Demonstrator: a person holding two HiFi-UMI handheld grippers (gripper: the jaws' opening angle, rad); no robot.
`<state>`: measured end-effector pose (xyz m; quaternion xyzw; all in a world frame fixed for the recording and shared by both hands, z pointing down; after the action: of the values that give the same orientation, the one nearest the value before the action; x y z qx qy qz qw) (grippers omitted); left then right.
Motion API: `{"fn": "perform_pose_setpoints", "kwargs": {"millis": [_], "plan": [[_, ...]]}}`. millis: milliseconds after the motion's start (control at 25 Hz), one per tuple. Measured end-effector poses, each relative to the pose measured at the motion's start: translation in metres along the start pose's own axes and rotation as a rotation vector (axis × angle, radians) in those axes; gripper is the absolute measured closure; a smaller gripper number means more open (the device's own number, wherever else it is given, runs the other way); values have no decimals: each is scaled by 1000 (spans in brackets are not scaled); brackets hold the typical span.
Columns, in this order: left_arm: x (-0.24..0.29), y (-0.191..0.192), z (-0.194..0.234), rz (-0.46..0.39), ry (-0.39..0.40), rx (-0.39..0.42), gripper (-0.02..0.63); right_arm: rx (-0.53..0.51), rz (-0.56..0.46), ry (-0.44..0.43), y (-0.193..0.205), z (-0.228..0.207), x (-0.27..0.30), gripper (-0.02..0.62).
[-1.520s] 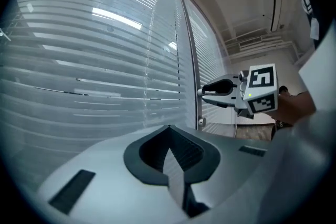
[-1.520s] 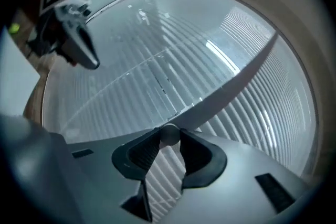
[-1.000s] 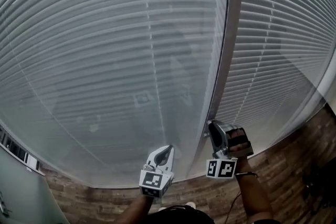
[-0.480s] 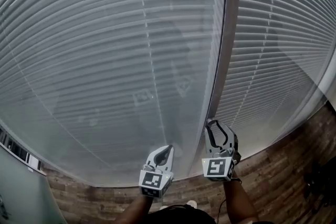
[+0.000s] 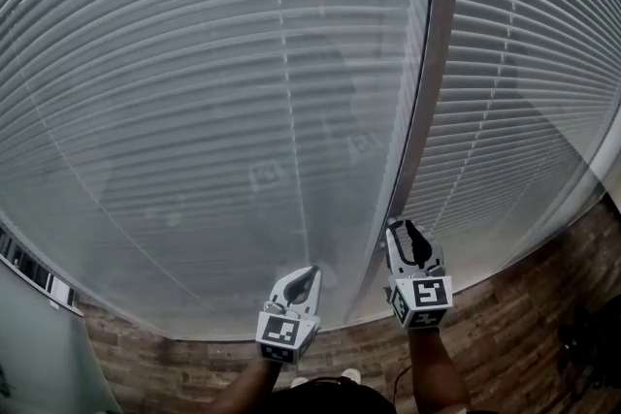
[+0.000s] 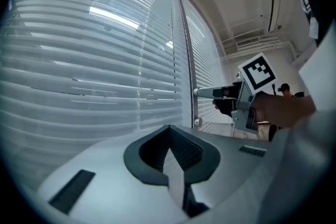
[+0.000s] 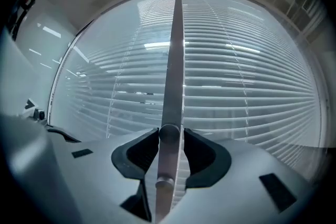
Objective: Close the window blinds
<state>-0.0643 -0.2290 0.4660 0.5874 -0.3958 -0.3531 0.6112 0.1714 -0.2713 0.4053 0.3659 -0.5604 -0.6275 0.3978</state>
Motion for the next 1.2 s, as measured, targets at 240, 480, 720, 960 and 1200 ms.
{"fn": "perform_pose_setpoints", "kwargs": {"millis": [240, 480, 720, 960, 1200], "plan": [[-2, 0, 3, -6, -8, -3, 606, -16, 17, 9, 5, 3, -3, 463], [-9, 0, 8, -7, -17, -3, 606, -6, 46, 21, 11, 13, -10, 463], [-23, 5, 14, -8, -18, 11, 606, 21, 88, 39, 24, 28, -20, 463], [-43, 16, 27, 19, 0, -3, 606, 30, 134, 58, 36, 58, -35, 463], [-71, 18, 37, 37, 22, 16, 606, -44, 164, 81, 33, 102, -51, 463]]}}
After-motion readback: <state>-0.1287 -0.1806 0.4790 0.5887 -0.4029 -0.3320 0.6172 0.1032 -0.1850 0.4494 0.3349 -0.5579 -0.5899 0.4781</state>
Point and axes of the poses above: the fingertips, and each gripper's own axes: x forward along the fingers, z to its left, y out of its underside, the point moved 10 cm from there along -x, backward along the fingers, and after that the axes turned 6 degrees about -y, right-handed, at the moved point
